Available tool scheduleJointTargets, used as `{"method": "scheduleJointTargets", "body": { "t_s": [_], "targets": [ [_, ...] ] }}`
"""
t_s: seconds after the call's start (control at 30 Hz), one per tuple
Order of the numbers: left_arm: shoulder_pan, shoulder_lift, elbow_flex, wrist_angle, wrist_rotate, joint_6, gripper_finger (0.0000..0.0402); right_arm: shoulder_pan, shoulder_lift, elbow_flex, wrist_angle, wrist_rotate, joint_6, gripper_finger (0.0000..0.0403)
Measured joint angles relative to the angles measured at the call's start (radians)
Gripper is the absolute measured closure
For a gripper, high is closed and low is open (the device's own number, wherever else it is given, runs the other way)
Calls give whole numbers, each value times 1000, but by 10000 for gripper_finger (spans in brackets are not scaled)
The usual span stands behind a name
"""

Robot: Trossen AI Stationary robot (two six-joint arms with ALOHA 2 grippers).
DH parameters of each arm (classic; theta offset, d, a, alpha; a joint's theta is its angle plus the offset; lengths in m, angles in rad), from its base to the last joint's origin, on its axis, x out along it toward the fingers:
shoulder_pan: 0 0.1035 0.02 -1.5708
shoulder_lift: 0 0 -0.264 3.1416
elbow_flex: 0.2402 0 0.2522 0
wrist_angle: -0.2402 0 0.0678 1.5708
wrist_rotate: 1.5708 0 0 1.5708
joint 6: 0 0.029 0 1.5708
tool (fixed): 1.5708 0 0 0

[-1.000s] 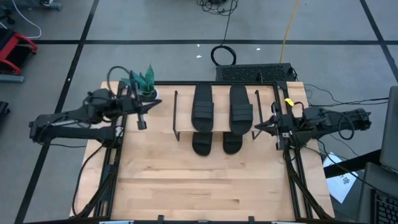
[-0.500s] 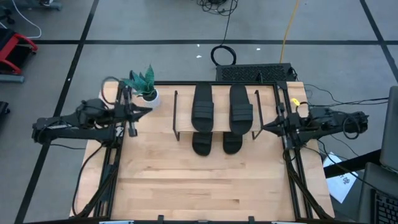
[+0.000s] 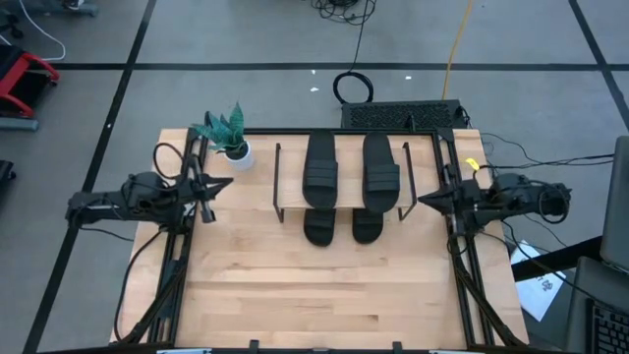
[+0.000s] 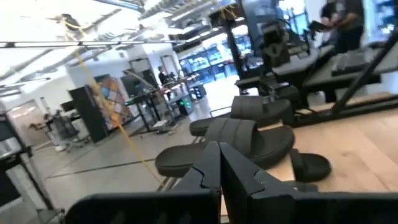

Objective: Pick and place slides into the shelf
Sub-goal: Adjust the shelf

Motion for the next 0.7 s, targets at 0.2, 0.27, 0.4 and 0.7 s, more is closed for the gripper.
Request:
{"method": "scheduleJointTargets", "body": {
  "t_s": [0.2, 0.27, 0.4, 0.7],
  "targets": [
    [0, -70, -47, 14, -14, 2, 402, 0, -25, -102, 78, 15, -14, 403],
    [0, -64, -65, 12, -8, -2, 402, 0, -23, -146, 127, -22, -32, 403],
    [12, -58, -112, 9, 81, -2, 402, 0, -23, -201, 187, -94, -31, 403],
    [134, -59, -189, -3, 332, -8, 402, -1, -23, -240, 204, -161, -78, 403]
  ]
}}
